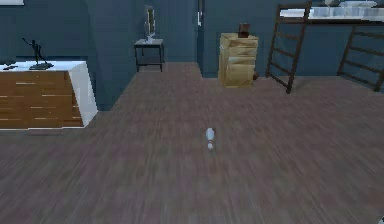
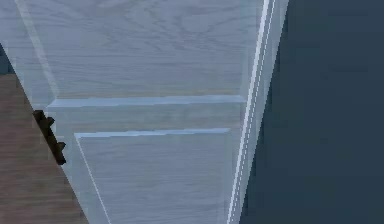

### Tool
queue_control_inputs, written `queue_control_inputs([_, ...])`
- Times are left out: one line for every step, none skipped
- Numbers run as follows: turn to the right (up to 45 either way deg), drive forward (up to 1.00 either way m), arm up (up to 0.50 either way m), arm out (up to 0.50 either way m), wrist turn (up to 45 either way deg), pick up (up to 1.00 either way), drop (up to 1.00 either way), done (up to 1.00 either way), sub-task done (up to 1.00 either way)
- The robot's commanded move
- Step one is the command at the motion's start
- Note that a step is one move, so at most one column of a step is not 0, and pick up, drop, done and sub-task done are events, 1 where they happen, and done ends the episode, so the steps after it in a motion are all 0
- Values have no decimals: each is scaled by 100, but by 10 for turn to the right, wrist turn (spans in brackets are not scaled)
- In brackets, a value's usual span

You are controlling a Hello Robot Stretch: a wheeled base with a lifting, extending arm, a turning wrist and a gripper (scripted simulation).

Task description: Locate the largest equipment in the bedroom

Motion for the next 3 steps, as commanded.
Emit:
queue_control_inputs([-30, 0, 0, 0, 0, 0, 0, 0, 0])
queue_control_inputs([0, 20, 0, 0, 0, 0, 0, 0, 0])
queue_control_inputs([-120, 0, 0, 0, 0, 0, 0, 0, 0])
